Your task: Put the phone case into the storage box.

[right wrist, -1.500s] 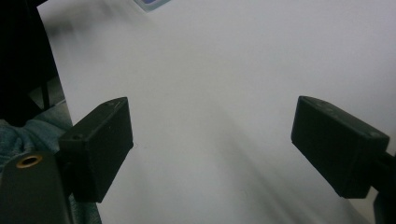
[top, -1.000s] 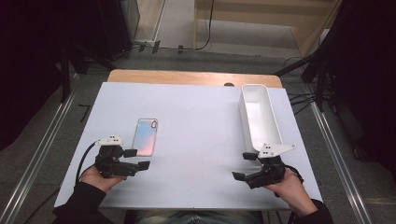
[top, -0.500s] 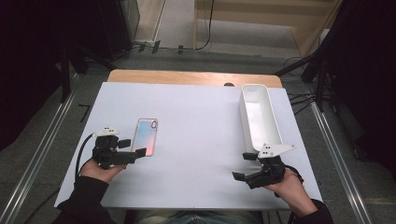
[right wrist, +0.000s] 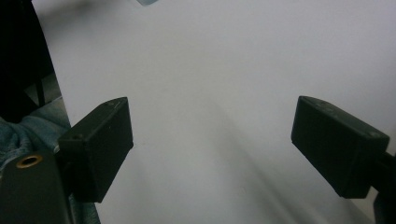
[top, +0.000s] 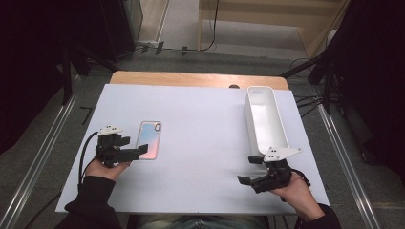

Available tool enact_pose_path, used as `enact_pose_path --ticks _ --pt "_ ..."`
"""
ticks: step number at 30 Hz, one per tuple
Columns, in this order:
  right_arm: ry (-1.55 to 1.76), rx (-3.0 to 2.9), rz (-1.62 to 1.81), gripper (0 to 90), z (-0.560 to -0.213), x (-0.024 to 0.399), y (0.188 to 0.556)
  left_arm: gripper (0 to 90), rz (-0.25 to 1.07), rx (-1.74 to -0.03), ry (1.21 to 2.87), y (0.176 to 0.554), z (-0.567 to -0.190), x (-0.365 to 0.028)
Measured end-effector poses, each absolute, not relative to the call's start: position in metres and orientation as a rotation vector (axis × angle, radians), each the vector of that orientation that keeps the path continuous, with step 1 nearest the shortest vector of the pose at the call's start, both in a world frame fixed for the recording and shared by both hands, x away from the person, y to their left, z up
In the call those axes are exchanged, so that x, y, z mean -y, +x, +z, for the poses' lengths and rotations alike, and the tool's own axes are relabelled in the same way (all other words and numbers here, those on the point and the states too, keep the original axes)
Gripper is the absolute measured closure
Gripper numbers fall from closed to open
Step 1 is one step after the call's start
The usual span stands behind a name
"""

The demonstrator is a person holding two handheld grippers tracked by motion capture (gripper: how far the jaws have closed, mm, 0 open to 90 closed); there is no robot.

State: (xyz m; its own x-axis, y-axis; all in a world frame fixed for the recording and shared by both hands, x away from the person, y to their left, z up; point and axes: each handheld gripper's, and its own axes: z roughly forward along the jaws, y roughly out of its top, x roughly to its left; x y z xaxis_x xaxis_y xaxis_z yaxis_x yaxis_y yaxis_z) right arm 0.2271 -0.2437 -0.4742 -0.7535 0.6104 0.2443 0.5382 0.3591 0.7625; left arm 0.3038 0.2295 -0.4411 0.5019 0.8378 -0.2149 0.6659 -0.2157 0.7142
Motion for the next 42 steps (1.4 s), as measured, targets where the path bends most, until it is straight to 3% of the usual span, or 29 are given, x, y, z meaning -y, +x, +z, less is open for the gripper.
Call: enact_pose_path --ticks 22,23,28,32,42 --pt "1.066 -2.529 1.351 11.5 -0.475 0.243 0.227 17.5 0.379 -1.294 1.974 0.332 -0.444 -0.203" --pt "1.065 -2.529 1.351 11.5 -0.475 0.243 0.227 13.1 0.369 -1.287 1.976 0.334 -0.445 -0.202" --pt "1.065 -2.529 1.349 11.5 -0.475 0.243 0.227 13.0 0.392 -1.304 1.970 0.338 -0.446 -0.199" --pt "1.066 -2.532 1.348 11.5 -0.475 0.243 0.227 0.0 0.392 -1.322 1.951 0.343 -0.449 -0.198" --pt "1.063 -2.532 1.345 11.5 -0.475 0.243 0.227 0.0 0.420 -1.396 1.876 0.350 -0.454 -0.194"
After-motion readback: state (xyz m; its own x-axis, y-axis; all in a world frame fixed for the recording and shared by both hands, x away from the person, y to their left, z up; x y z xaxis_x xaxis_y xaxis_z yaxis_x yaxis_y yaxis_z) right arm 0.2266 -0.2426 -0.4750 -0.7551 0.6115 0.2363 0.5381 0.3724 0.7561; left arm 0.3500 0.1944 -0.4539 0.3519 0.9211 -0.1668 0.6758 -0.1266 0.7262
